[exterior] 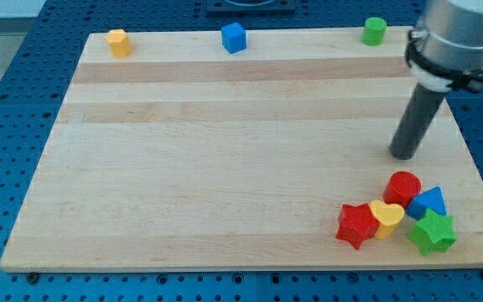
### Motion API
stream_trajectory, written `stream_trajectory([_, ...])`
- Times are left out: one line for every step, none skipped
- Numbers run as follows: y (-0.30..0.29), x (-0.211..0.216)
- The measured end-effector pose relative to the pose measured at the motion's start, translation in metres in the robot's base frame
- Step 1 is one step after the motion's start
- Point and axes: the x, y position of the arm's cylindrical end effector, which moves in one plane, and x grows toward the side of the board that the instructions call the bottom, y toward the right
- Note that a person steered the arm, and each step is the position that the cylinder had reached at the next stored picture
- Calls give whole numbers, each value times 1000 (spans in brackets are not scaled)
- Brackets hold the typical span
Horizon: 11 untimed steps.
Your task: Move the red circle into the top side of the red star
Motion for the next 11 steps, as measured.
stream_trajectory([67, -2])
stream_trajectory([103, 7])
stream_trajectory([110, 22])
stream_trajectory([110, 38])
stream_trajectory([98, 57])
stream_trajectory([68, 58])
stream_trajectory([29, 58])
stream_trajectory([-9, 58])
stream_trajectory([-46, 58])
stream_trajectory([-63, 58])
stream_trajectory([-61, 52])
